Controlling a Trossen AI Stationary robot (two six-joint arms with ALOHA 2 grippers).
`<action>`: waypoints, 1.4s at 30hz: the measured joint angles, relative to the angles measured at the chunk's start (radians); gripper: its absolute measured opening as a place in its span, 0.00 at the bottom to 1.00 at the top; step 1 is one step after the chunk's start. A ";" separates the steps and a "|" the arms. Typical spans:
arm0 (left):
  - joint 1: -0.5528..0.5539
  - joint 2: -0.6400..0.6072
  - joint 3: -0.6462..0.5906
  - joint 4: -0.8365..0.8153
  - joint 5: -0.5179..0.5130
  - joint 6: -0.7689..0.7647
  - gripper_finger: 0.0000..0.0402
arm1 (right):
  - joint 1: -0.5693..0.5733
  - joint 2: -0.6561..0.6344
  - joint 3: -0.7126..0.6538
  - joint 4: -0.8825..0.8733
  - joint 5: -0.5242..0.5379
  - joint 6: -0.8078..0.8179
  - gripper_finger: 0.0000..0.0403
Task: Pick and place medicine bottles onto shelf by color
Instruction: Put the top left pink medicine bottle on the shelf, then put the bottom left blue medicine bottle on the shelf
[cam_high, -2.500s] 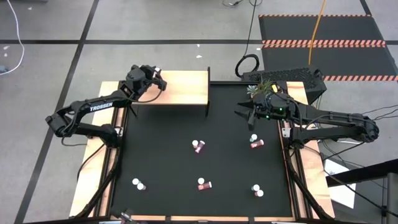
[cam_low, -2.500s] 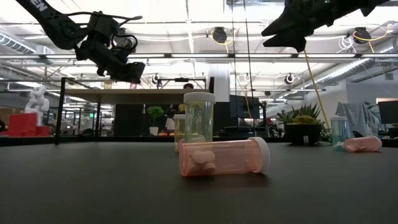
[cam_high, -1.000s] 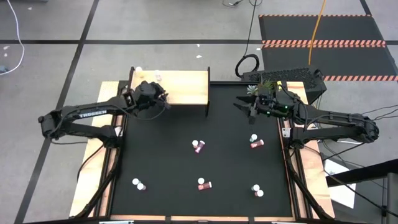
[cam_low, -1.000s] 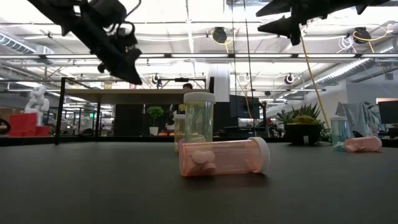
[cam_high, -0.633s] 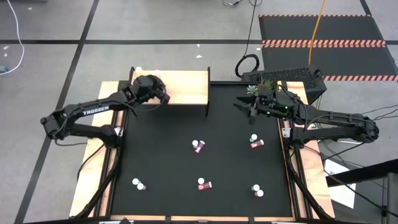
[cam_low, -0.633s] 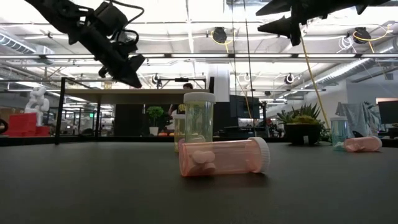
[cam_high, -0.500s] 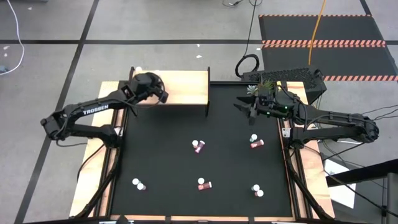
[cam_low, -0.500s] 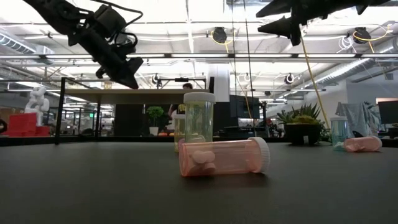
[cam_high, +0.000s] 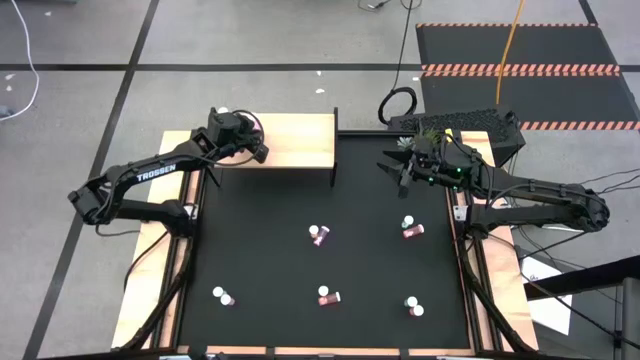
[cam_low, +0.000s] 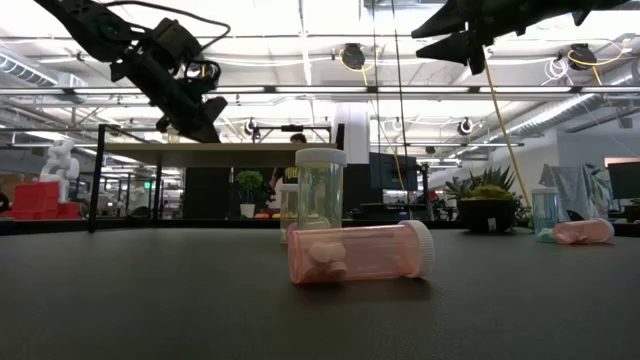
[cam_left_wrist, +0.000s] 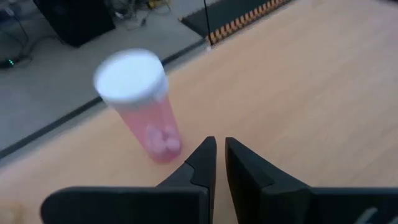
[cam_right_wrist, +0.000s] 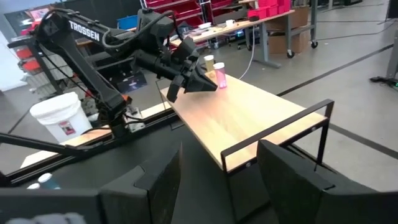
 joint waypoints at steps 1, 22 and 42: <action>0.001 0.008 0.000 0.007 0.006 -0.001 0.09 | -0.004 0.000 0.000 0.000 -0.001 -0.002 0.50; 0.066 0.037 0.000 0.052 -0.014 0.003 0.09 | -0.038 0.000 0.000 -0.004 -0.029 0.015 0.50; 0.058 -0.004 0.000 0.037 0.040 -0.004 0.13 | -0.045 0.000 0.001 -0.004 -0.029 0.014 0.50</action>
